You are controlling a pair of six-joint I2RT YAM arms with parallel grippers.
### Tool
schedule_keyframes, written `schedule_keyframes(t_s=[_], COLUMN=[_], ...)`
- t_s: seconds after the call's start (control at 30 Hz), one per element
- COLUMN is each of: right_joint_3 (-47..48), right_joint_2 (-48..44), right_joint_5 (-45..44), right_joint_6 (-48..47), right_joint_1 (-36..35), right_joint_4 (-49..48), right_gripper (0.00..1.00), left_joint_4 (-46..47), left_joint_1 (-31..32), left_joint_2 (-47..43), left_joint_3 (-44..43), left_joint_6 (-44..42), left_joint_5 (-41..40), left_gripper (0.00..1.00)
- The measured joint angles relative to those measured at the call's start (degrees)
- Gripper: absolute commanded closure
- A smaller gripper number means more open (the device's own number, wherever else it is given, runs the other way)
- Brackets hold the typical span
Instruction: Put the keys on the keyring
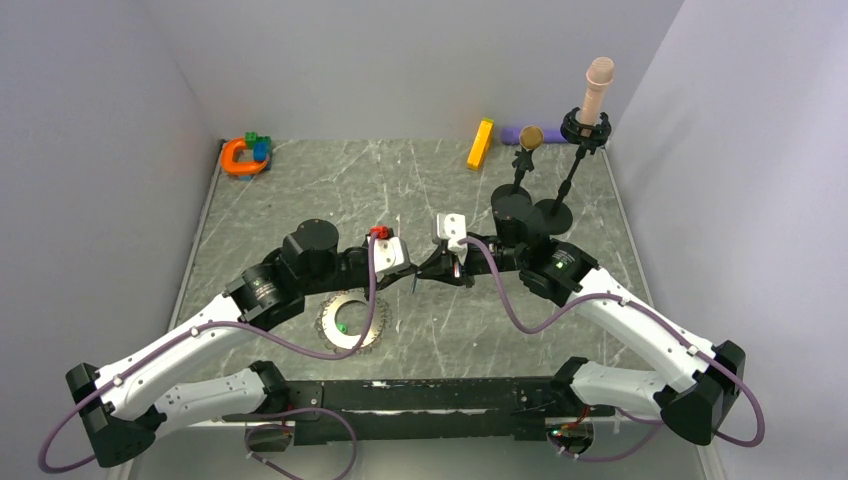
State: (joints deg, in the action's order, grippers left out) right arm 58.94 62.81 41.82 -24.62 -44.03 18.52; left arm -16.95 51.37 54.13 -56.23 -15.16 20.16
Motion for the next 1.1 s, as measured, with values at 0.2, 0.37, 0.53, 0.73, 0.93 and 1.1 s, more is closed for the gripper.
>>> schedule_keyframes(t_s=[0.2,0.37,0.53,0.73,0.93,1.1], right_joint_3=[0.00,0.00,0.00,0.00,0.00,0.00], right_joint_2=[0.00,0.00,0.00,0.00,0.00,0.00], right_joint_5=[0.00,0.00,0.00,-0.33,-0.94,-1.01], right_joint_6=[0.83,0.92,0.90,0.90,0.90,0.90], right_joint_1=[0.00,0.00,0.00,0.00,0.00,0.00], right_joint_4=[-0.61,-0.61,-0.59,-0.57,-0.57,-0.57], right_gripper=[0.78,0.81,0.81,0.79,0.79,0.79], left_joint_4=[-0.04,-0.07,-0.09,-0.31,-0.52,-0.55], left_joint_1=[0.00,0.00,0.00,0.04,0.04,0.09], left_joint_2=[0.02,0.02,0.02,0.02,0.02,0.02], left_joint_3=[0.00,0.00,0.00,0.00,0.00,0.00], left_joint_6=[-0.02,-0.02,-0.11,-0.17,-0.17,-0.17], left_joint_5=[-0.02,-0.02,-0.11,-0.17,-0.44,-0.57], left_gripper=[1.00,1.00,1.00,1.00,1.00,1.00])
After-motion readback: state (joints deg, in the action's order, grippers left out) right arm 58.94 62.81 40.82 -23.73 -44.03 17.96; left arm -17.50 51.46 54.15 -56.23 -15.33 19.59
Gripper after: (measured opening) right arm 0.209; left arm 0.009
